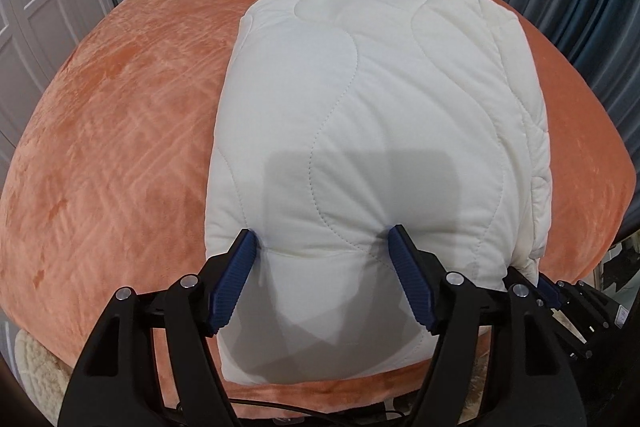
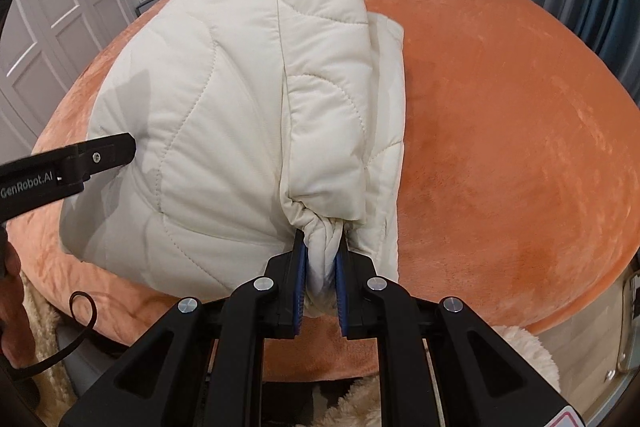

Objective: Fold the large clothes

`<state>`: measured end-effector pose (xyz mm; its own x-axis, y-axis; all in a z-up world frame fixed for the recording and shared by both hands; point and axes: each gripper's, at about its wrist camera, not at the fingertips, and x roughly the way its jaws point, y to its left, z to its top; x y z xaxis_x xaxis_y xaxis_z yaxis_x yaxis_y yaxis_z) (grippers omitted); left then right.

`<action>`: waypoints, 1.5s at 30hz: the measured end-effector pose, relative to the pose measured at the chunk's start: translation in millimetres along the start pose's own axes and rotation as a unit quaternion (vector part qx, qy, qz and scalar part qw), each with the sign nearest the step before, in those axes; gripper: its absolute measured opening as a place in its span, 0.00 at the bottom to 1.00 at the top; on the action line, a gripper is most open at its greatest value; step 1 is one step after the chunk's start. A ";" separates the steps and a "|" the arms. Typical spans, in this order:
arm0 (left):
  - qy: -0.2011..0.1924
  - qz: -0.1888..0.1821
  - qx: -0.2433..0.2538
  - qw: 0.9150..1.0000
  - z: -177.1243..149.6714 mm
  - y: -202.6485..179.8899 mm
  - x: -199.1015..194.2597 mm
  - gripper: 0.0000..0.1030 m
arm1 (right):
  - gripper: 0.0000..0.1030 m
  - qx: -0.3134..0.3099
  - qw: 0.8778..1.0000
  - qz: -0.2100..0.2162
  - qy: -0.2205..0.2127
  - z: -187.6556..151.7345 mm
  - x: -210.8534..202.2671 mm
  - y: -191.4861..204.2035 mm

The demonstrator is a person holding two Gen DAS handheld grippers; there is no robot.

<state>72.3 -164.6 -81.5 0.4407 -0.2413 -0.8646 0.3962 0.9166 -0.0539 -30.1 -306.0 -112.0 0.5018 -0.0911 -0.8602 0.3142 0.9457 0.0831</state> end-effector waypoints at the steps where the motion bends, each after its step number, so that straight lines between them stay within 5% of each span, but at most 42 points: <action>1: -0.002 0.003 0.003 1.000 -0.6 -0.8 1.4 0.65 | 0.11 0.001 1.000 0.001 0.001 0.5 1.1 -0.4; 18: -0.021 0.014 0.014 1.000 -5.2 -3.3 9.0 0.67 | 0.11 0.002 1.000 -0.003 0.006 9.0 6.4 1.9; 26: -0.010 -0.017 0.003 1.000 2.3 8.5 -4.4 0.67 | 0.15 -0.004 1.000 -0.007 -0.004 8.8 -7.5 4.8; 31: -0.025 -0.046 -0.040 0.998 18.5 36.8 -33.6 0.66 | 0.26 0.007 0.999 -0.002 -0.032 14.6 -51.0 -1.1; 38: -0.078 -0.041 -0.087 0.992 82.6 74.6 -57.7 0.66 | 0.44 0.031 0.992 0.013 -0.119 77.7 -99.2 -12.6; 45: -0.086 -0.027 -0.096 0.991 127.4 81.5 -43.1 0.66 | 0.50 0.079 0.988 0.049 -0.125 150.4 -66.0 -16.7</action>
<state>188.2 -120.1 15.1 0.5599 -0.3273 -0.7612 0.2691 0.9407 -0.2065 52.7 -362.7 19.0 0.7131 -0.0948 -0.6946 0.3662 0.8953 0.2538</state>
